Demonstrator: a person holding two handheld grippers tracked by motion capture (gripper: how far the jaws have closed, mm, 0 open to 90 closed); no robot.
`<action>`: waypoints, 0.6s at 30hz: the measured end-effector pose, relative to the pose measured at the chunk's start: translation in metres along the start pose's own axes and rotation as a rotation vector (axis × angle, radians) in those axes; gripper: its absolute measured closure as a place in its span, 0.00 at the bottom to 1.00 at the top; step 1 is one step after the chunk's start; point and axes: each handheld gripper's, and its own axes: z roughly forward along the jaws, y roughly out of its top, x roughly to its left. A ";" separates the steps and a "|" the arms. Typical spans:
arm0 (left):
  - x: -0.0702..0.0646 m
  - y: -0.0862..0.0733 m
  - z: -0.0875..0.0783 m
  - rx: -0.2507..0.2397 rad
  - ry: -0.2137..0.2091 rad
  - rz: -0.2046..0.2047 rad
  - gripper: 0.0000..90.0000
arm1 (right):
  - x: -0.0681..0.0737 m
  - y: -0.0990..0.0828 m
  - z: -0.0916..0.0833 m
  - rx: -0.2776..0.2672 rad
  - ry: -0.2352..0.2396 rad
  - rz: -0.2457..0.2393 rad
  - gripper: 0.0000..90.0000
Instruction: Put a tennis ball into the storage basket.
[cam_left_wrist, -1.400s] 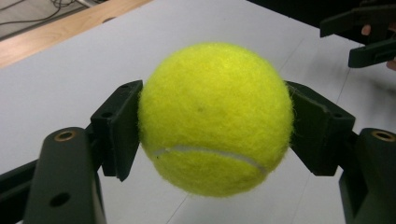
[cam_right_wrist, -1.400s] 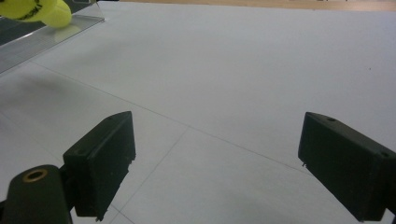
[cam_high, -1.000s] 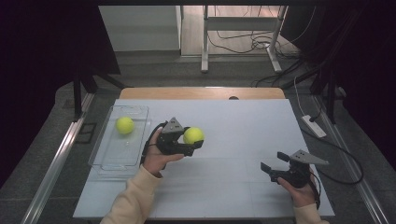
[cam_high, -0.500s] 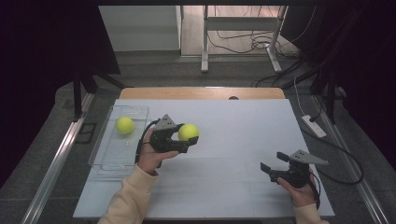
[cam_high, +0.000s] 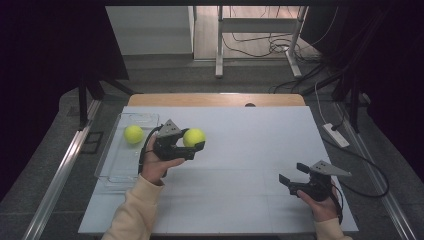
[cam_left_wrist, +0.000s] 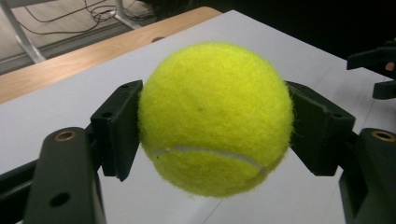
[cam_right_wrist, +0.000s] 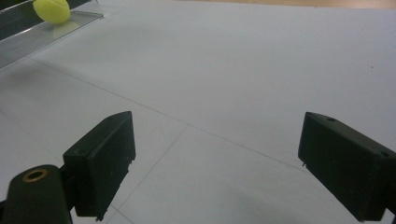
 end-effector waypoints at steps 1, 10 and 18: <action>0.001 0.000 -0.001 -0.003 0.001 -0.001 0.30 | 0.000 0.000 0.000 0.000 0.000 0.000 0.12; 0.005 0.000 -0.006 -0.012 0.018 -0.006 0.30 | 0.000 0.000 0.000 0.000 0.000 -0.001 0.12; 0.010 0.001 -0.011 -0.019 0.038 -0.010 0.30 | 0.000 0.000 -0.001 0.002 -0.002 -0.004 0.12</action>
